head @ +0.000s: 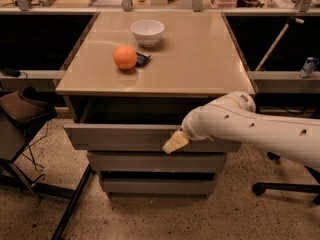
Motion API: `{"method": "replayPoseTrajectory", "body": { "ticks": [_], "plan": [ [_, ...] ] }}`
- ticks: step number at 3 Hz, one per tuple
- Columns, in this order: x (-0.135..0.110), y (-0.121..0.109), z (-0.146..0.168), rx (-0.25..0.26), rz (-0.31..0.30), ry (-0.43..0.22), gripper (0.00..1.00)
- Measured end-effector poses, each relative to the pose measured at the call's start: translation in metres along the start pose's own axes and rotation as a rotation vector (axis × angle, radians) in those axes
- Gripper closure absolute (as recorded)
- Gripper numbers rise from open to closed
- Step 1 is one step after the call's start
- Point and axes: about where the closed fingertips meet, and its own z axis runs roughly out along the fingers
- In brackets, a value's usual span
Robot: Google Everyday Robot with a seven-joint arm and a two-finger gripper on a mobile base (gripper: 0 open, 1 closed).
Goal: Open top drawer
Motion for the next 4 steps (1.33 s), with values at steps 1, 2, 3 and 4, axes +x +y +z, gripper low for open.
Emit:
{"method": "replayPoseTrajectory", "body": {
  "ticks": [1, 2, 3, 4],
  "plan": [
    [0.0042, -0.0025, 0.0050, 0.038, -0.026, 0.051, 0.00],
    [0.0016, -0.0031, 0.0065, 0.045, -0.021, 0.049, 0.00],
    [0.0016, -0.0031, 0.0065, 0.045, -0.021, 0.049, 0.18],
    [0.0016, -0.0031, 0.0065, 0.045, -0.021, 0.049, 0.42]
  ]
}}
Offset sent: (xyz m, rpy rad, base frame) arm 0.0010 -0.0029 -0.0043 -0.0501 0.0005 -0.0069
